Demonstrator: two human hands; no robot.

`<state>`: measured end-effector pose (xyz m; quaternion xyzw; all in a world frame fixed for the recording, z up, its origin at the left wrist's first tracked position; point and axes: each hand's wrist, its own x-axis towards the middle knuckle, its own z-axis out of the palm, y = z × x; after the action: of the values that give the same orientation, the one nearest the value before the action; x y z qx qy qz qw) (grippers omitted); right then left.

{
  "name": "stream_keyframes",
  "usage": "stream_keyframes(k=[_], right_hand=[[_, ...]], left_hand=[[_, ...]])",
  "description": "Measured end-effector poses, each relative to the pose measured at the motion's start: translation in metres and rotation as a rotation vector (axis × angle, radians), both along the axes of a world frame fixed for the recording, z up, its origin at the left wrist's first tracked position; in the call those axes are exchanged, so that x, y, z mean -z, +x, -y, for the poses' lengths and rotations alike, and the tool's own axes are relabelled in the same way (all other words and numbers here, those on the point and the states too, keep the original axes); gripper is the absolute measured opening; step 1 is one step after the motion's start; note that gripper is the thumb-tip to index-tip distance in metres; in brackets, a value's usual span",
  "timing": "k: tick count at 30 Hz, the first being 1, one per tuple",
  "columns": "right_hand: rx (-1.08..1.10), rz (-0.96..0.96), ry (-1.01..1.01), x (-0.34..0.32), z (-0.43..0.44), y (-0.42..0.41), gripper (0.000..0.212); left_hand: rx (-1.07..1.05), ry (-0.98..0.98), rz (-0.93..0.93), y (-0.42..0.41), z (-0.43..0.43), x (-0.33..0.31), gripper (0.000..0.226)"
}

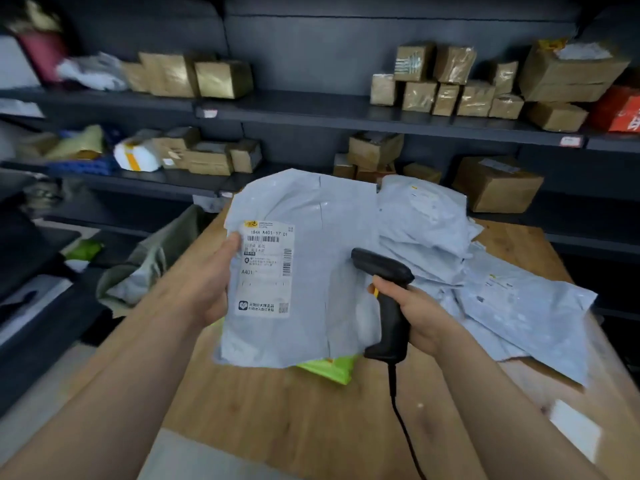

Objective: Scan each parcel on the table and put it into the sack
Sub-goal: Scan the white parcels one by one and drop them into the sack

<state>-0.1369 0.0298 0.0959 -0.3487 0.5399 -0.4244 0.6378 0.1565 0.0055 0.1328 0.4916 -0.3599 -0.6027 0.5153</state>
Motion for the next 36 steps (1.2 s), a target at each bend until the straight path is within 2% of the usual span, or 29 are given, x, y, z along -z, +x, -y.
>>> stream_keyframes(k=[5,9,13,18,21,27,31,36], right_hand=[[-0.064,-0.066,-0.075,-0.009,-0.005,0.145,0.016],[-0.118,-0.056,-0.060,-0.010,-0.010,0.263,0.012],[-0.206,-0.086,-0.066,-0.012,-0.003,0.359,0.018],[-0.283,-0.101,-0.046,-0.001,0.039,0.455,0.020],[-0.294,-0.095,-0.015,0.012,0.073,0.505,0.024],[-0.313,-0.099,0.055,0.043,0.152,0.589,0.032],[-0.280,-0.115,0.112,0.065,0.198,0.634,0.035],[-0.209,-0.171,0.191,0.093,0.246,0.675,0.029]], left_hand=[[-0.229,0.007,0.118,0.140,-0.037,0.005,0.024],[-0.352,0.133,0.331,0.250,-0.064,0.014,0.028],[-0.393,0.267,0.595,0.339,-0.075,0.024,0.035],[-0.420,0.251,0.750,0.420,-0.061,0.043,0.019],[-0.430,0.253,0.775,0.462,-0.035,0.052,0.018],[-0.436,0.362,0.684,0.538,0.042,0.063,0.030],[-0.441,0.389,0.661,0.589,0.094,0.086,0.024],[-0.311,0.383,0.650,0.642,0.167,0.120,0.035]])
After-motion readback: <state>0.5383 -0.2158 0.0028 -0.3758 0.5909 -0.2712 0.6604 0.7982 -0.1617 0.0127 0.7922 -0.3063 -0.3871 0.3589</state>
